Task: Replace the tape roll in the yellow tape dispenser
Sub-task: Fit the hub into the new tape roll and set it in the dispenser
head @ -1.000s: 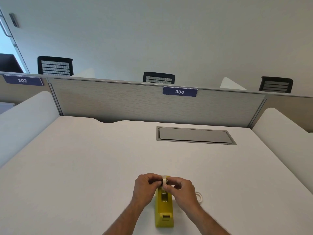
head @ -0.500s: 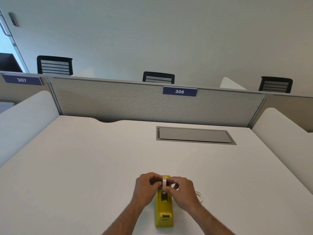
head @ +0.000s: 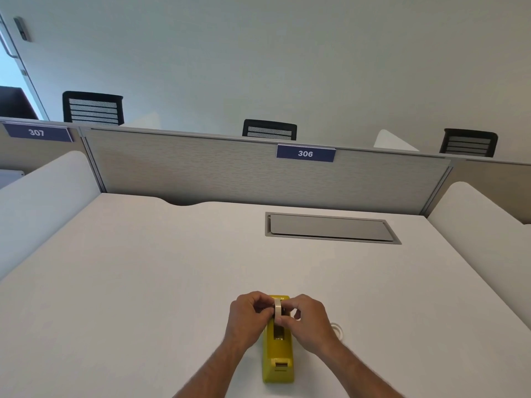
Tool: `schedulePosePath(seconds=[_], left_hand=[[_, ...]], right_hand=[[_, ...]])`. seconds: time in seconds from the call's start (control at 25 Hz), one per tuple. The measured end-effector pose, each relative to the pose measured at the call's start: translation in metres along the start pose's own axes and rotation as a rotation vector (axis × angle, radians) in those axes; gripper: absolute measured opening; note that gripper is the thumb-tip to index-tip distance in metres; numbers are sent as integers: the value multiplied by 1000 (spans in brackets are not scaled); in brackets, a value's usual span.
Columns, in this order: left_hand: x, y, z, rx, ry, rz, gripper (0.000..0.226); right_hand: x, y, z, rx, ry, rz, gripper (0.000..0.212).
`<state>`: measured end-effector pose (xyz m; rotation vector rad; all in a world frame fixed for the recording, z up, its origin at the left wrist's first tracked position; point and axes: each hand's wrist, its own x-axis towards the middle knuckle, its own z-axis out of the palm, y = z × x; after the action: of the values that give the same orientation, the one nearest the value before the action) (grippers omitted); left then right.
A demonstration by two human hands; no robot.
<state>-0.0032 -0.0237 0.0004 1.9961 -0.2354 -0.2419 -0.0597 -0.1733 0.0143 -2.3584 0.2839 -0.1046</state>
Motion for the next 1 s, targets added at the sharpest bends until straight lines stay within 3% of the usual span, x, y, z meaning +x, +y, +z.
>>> schedulePosePath(seconds=[0.52,1.0], left_hand=[[3,-4,3,67,40,-17,12],[4,-10,1,133,-17,-8,7]], right_hand=[[1,2,-2,-104,-57,-40,32],[-3,6,-2,-153,-77,-67,41]])
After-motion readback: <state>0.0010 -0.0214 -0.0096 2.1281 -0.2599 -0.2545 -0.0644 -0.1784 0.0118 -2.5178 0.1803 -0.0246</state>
